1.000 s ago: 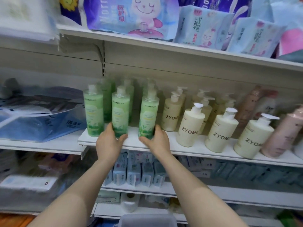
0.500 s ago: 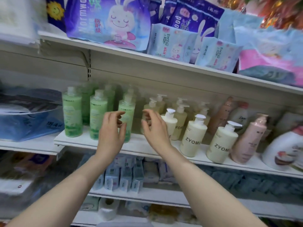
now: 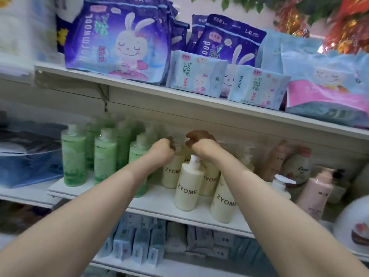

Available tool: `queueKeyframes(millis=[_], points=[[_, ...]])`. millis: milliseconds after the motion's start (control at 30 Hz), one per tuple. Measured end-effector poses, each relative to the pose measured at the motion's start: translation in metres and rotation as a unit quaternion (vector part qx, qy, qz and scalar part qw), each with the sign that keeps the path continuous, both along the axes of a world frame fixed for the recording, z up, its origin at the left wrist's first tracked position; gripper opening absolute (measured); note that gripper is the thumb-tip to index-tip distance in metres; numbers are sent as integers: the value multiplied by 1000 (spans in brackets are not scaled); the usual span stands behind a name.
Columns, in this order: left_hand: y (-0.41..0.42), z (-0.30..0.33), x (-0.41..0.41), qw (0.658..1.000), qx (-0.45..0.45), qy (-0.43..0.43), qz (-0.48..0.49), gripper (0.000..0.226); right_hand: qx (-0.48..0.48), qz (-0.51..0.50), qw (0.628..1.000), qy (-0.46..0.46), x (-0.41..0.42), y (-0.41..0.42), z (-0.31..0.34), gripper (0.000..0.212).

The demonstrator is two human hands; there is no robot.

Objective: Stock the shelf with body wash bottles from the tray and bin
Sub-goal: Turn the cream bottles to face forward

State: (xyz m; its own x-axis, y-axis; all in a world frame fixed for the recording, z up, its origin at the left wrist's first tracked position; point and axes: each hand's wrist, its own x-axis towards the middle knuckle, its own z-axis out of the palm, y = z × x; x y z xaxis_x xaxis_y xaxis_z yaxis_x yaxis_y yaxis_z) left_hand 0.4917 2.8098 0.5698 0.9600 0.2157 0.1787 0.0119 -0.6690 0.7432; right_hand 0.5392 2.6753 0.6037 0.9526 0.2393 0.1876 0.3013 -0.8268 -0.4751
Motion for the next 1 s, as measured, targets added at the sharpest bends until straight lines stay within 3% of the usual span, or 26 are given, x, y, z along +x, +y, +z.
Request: queueKeyframes(millis=[133,267,367,567,667,733,800,900,1000], points=[[1,-14,16,998,-9,62,-4,29,-13,9,999,46,24,3,-3,35],[0,-23,27,997,-5,75,15,29,73,31,987,139,34,-2,-16,39],[3,-29,35,996,-20,82,31,30,118,24,980,160,37,1,-22,37],[9,-43,42,997,-71,35,-9,41,152,6,972,179,32,4,-23,41],[11,-51,35,996,-87,-2,-26,44,219,-43,960,171,25,8,-26,48],[9,-58,22,995,-90,-36,-18,37,292,-90,942,141,16,10,-32,59],[3,-70,6,992,-91,-92,-11,32,346,-114,930,47,-7,8,-42,55],[-6,-98,-22,980,-97,-167,-45,37,337,-83,934,-86,-58,-3,-66,39],[-12,-129,-36,983,-77,-140,-96,43,306,-40,939,-153,-84,-6,-105,55]])
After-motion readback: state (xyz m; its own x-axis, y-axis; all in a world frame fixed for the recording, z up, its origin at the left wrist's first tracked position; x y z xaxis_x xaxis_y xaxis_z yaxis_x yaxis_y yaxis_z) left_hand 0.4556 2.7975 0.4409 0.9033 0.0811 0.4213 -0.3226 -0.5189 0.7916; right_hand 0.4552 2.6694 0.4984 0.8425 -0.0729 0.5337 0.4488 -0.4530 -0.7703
